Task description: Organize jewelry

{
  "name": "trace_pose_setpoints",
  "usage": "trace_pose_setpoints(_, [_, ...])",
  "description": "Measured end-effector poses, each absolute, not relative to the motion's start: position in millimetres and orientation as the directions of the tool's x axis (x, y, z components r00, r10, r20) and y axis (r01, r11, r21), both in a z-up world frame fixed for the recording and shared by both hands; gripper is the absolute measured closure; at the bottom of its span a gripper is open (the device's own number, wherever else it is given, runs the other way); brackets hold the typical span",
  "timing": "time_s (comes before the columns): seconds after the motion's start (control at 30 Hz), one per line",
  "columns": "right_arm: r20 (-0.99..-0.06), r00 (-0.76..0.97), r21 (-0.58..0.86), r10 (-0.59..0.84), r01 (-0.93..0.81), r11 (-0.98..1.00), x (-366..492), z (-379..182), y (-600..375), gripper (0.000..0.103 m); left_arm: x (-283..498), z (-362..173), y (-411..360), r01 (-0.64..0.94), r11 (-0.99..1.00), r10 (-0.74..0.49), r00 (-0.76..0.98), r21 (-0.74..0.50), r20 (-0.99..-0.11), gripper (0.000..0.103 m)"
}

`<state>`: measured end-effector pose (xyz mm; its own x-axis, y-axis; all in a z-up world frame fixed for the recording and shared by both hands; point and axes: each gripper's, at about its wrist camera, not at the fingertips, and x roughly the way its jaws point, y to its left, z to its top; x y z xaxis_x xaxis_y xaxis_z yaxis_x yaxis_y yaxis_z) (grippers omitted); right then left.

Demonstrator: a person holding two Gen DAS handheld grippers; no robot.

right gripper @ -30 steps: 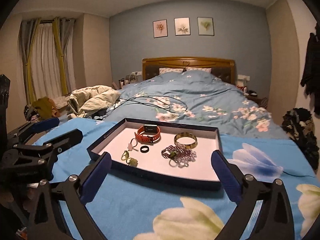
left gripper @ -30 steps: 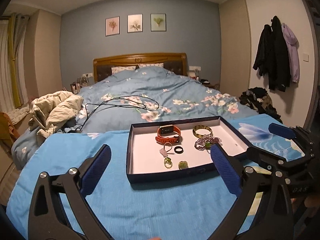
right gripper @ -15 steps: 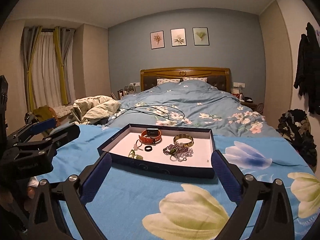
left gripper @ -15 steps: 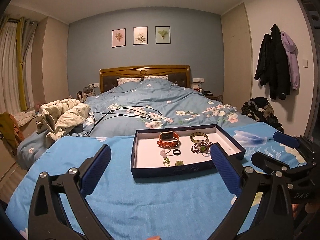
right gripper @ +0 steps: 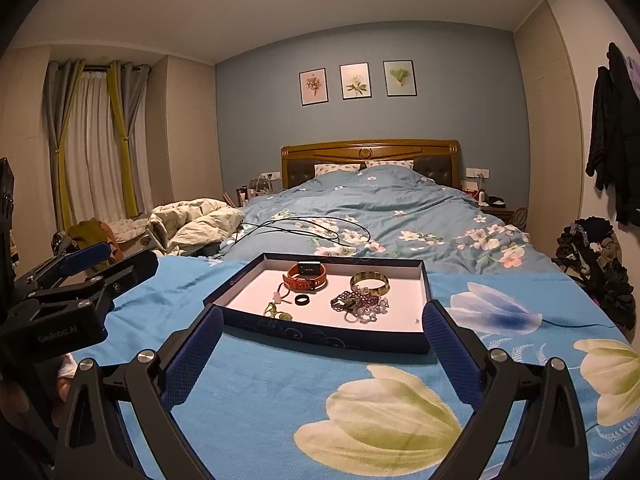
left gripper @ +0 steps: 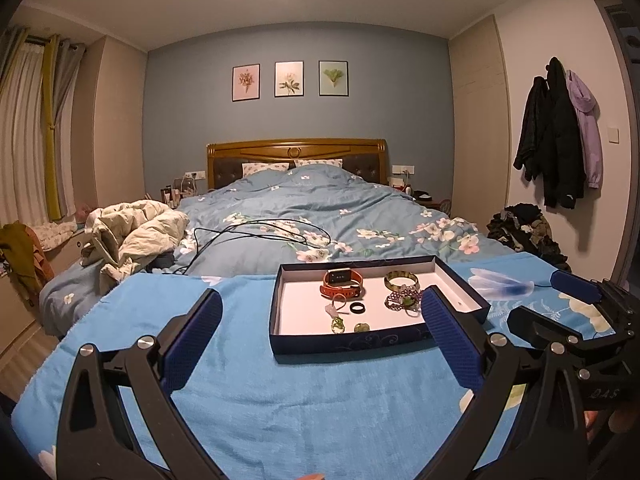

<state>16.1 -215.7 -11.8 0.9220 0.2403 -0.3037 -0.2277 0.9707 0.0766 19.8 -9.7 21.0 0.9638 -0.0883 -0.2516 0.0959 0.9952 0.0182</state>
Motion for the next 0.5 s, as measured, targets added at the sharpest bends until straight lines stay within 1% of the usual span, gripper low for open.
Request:
trace_pose_setpoints(0.3, [-0.288, 0.927, 0.074, 0.239, -0.227, 0.971, 9, -10, -213, 0.007, 11, 24, -9, 0.088, 0.996, -0.078, 0.972, 0.033, -0.222, 0.005])
trace_pose_setpoints(0.5, [-0.283, 0.929, 0.071, 0.240, -0.229, 0.971, 7, -9, -213, 0.007, 9, 24, -9, 0.086, 0.996, -0.077, 0.972, 0.033, -0.222, 0.005])
